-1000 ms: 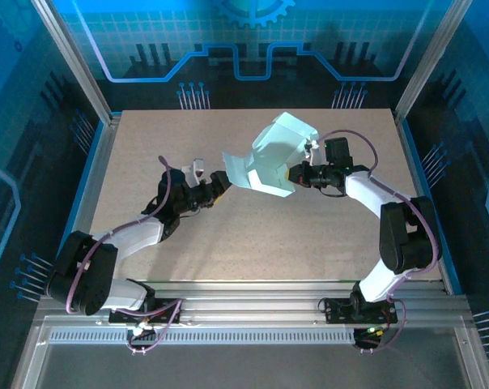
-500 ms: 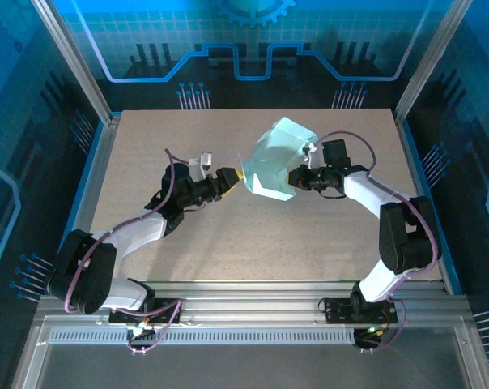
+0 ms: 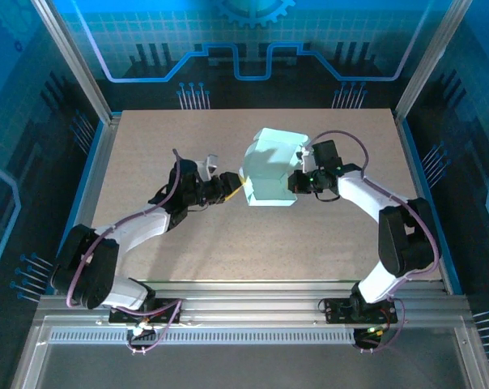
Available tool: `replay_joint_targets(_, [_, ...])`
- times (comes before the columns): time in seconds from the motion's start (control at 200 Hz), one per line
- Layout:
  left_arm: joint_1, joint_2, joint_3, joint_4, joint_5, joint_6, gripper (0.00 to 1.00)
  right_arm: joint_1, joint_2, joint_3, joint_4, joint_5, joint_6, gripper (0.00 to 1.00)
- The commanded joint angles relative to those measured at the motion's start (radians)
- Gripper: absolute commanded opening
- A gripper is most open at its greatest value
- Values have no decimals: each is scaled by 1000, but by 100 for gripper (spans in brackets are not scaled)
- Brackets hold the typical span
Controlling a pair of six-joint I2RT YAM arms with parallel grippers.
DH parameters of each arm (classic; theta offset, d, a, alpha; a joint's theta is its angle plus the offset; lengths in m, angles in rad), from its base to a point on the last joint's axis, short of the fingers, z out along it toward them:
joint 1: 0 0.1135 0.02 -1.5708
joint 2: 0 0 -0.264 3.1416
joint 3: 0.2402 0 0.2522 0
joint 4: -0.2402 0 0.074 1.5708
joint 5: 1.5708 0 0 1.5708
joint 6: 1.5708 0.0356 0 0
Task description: Fold the paper box
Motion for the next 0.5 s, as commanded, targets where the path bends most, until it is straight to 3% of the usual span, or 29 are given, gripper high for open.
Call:
replay_joint_targets(0.0, [-12, 37, 36, -48, 1, 12, 46, 24, -33, 34, -53, 74, -38, 0])
replay_joint_targets(0.385, [-24, 141, 64, -47, 9, -10, 41, 85, -58, 52, -106, 201, -47, 0])
replay_joint_targets(0.495, [-27, 171, 67, -46, 8, -15, 34, 103, -47, 67, -133, 232, -40, 0])
